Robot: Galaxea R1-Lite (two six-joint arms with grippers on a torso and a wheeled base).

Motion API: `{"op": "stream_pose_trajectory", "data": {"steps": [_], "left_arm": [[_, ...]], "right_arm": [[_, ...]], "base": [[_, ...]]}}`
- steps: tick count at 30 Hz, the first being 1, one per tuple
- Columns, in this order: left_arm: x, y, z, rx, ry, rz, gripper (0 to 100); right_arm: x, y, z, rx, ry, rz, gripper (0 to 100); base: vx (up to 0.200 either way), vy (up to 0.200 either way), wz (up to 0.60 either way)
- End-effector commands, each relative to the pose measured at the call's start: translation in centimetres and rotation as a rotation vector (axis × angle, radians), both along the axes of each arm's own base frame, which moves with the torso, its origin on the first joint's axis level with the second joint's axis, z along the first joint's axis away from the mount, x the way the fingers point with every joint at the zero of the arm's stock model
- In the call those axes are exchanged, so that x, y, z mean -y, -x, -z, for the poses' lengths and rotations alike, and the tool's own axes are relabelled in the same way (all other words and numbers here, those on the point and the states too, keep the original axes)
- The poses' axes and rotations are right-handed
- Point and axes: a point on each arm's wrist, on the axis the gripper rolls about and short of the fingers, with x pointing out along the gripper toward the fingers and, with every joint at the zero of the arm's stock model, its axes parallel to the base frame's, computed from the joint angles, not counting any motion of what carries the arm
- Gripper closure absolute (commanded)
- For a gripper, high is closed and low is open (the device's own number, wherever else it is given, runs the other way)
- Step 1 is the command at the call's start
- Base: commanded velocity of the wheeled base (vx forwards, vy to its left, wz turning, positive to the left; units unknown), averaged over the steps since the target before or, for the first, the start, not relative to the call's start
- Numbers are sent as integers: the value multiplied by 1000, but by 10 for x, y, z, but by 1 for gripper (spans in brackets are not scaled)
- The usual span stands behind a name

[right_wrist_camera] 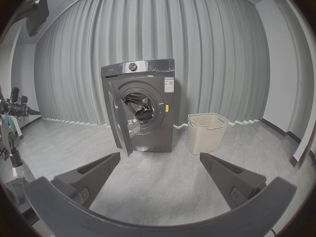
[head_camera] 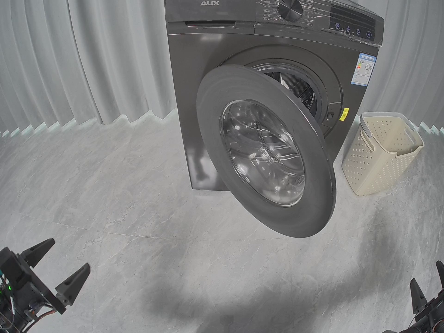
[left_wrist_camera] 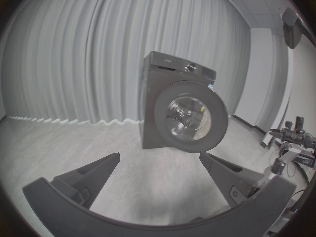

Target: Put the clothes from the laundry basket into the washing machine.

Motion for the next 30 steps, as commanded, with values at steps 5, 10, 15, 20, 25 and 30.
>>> {"op": "stream_pose_trajectory", "data": {"steps": [5, 10, 15, 20, 25, 30], "left_arm": [[-28, 68, 45, 101, 22, -268, 0], [-27, 75, 54, 95, 13, -369, 0], [-25, 79, 56, 131, 66, -390, 0], [-24, 79, 57, 118, 51, -366, 0], [-25, 79, 60, 93, 19, -403, 0], [-25, 80, 61, 106, 19, -389, 0]], "right_arm": [[0, 0, 5, -1, 6, 5, 0], [0, 0, 4, 6, 16, 2, 0], [-1, 16, -51, 179, 12, -70, 0], [-5, -15, -87, 11, 53, -216, 0], [-9, -59, -116, -127, 51, -360, 0], [-24, -105, -127, -220, 108, -561, 0]], "base": [[0, 0, 0], [0, 0, 0], [0, 0, 0], [0, 0, 0], [0, 0, 0], [0, 0, 0]]}}
